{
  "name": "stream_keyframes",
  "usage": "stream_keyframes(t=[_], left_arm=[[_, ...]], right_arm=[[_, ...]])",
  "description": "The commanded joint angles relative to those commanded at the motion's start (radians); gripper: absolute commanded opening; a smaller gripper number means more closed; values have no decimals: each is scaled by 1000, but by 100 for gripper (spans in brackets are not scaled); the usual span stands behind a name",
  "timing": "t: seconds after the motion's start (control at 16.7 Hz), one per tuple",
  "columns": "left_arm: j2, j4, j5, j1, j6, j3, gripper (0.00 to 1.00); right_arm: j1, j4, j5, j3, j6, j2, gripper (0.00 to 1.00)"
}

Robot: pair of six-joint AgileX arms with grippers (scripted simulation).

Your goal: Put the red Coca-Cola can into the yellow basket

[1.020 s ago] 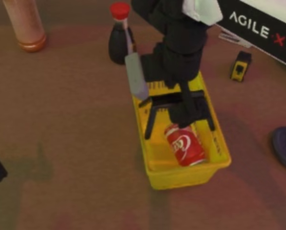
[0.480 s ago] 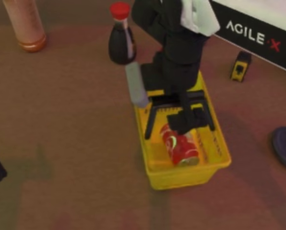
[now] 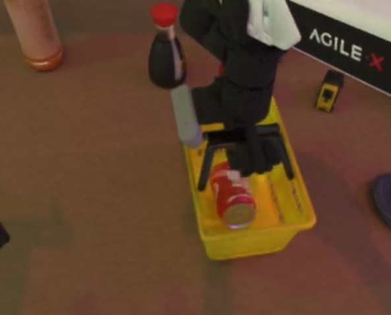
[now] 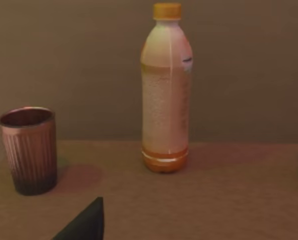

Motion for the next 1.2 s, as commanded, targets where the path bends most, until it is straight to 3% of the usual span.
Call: stream_keyframes(t=[0.42, 1.2], left_arm=[[0, 0, 0, 0, 0, 0, 100], [0, 0, 0, 0, 0, 0, 100]], right_arm=[[0, 0, 0, 0, 0, 0, 2], [0, 0, 0, 0, 0, 0, 0]])
